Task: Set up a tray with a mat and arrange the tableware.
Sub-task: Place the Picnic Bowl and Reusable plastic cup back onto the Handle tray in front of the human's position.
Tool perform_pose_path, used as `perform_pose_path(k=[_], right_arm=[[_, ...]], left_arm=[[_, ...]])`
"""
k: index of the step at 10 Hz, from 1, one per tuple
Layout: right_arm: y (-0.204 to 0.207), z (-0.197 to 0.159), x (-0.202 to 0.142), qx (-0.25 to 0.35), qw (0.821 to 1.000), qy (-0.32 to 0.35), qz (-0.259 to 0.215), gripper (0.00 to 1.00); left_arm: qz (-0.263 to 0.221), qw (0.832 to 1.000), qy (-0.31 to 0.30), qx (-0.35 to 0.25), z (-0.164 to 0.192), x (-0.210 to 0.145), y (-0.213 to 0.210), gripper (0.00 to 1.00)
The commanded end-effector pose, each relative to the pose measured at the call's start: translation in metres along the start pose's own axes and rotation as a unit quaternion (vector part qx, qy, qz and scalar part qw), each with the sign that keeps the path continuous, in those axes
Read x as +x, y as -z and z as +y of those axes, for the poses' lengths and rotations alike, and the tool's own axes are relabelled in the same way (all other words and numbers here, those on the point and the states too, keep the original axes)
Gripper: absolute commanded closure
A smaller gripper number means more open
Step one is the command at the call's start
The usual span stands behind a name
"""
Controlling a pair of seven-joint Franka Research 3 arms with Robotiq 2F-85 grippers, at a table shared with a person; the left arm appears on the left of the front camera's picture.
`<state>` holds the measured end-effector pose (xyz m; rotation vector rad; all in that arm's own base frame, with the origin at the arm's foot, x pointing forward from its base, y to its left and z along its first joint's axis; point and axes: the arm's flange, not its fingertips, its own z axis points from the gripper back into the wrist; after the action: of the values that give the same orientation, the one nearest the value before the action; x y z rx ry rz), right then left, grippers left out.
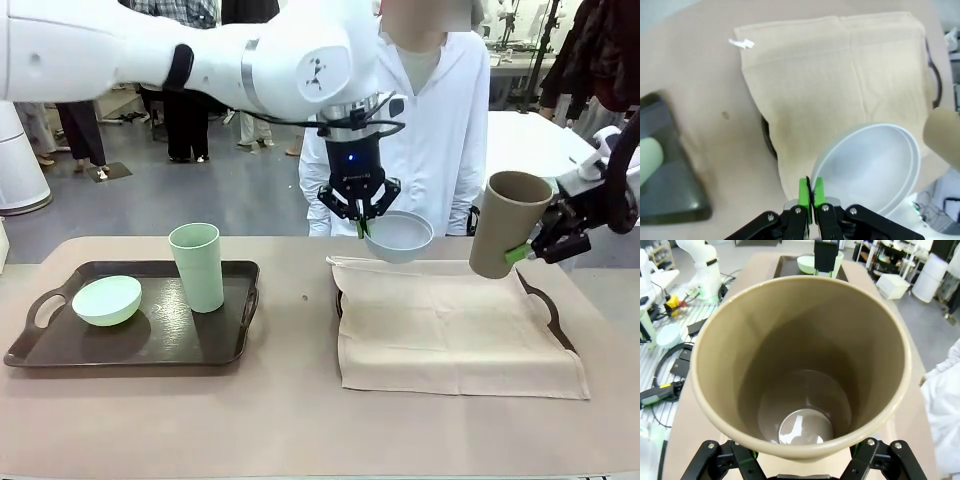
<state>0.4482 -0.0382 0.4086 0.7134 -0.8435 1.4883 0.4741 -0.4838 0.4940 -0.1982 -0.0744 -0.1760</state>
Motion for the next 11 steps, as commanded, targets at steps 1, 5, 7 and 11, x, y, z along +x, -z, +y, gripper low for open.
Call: perform_pose_path(k=[1, 5, 7, 11], right_arm=[[0.012, -0.024, -0.031, 0.016, 0.999, 0.018, -0.022, 0.19], [0.033, -0.033, -0.065, 0.021, 0.999, 0.031, -0.018, 0.19], [0.039, -0.035, -0.073, 0.024, 0.999, 0.035, -0.014, 0.19], [0.050, -0.038, -0.086, 0.032, 0.998, 0.044, -0.007, 0.19]], left_arm=[[0.016, 1.000, 0.004, -0.023, 0.011, 0.010, 0.031, 0.96], [0.029, 0.999, -0.016, 0.008, 0.008, 0.029, 0.086, 0.96], [0.028, 0.999, -0.021, 0.022, 0.000, 0.034, 0.101, 0.96], [0.024, 0.999, -0.022, 0.036, -0.006, 0.039, 0.112, 0.96]])
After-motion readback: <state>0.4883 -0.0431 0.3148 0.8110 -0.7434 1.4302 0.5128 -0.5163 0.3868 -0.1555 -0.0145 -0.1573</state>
